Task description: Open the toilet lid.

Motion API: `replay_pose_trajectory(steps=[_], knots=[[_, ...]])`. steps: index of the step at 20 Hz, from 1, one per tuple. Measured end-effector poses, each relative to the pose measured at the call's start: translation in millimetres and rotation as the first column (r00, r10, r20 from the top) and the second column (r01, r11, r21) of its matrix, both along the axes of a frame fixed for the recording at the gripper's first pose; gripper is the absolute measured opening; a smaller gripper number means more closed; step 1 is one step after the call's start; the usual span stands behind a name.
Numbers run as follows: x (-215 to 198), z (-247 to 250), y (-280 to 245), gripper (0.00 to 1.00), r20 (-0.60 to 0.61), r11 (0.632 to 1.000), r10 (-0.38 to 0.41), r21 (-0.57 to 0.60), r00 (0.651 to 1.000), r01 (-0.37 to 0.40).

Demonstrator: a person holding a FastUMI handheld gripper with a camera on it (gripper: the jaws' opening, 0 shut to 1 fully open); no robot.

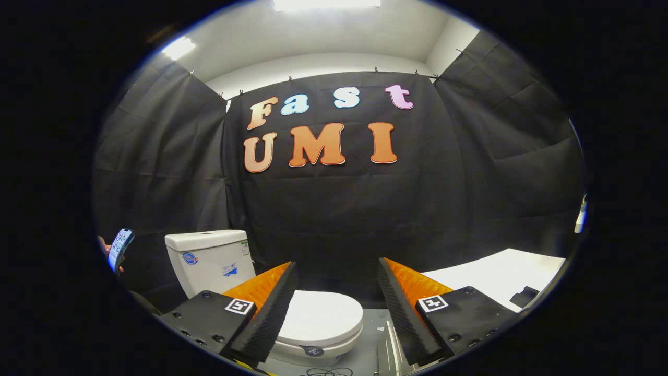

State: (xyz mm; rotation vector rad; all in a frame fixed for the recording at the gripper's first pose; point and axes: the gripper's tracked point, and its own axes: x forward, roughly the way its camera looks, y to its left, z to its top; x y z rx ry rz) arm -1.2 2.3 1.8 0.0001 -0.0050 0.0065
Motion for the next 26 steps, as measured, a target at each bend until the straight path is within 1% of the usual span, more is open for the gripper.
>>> replay_pose_trajectory(steps=[22,26], knots=[[0.8,0.8,0.5,0.98,0.002,1.0,-0.001,-0.003,1.0,0.001],[-2.0,5.6,-2.1,0.98,0.018,1.0,-0.004,0.004,1.0,0.004]])
